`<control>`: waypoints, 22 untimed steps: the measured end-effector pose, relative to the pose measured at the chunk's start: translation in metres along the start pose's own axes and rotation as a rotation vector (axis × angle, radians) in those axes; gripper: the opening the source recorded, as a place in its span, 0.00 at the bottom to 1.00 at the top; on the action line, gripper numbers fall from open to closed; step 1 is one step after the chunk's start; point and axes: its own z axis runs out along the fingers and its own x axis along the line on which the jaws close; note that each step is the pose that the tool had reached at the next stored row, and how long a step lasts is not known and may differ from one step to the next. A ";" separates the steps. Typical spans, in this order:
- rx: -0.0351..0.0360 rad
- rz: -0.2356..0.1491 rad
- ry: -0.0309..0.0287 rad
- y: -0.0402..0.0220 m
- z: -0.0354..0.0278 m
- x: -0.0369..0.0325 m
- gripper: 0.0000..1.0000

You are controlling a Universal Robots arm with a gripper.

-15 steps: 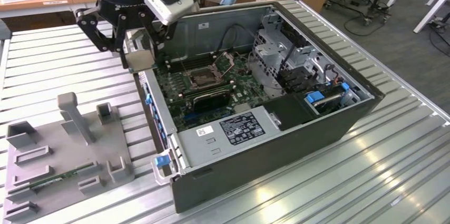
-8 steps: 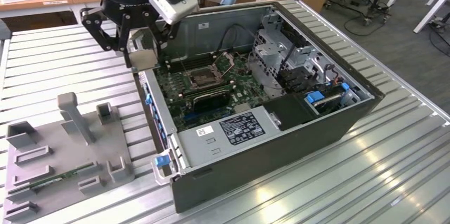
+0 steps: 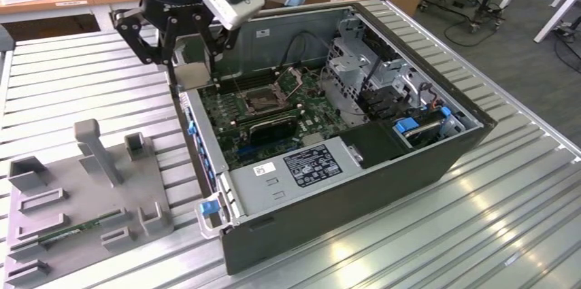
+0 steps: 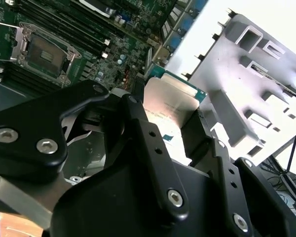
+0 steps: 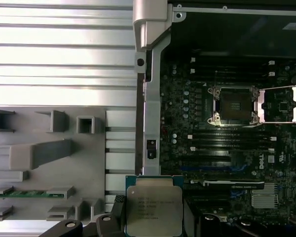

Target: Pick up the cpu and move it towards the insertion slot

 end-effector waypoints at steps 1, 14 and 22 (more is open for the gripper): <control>0.0001 0.000 0.0000 0.0000 0.0000 -0.0014 0.55; 0.0000 0.000 -0.0001 0.0000 0.0000 -0.0179 0.55; 0.0000 0.000 0.0000 0.0000 0.0000 -0.0201 0.55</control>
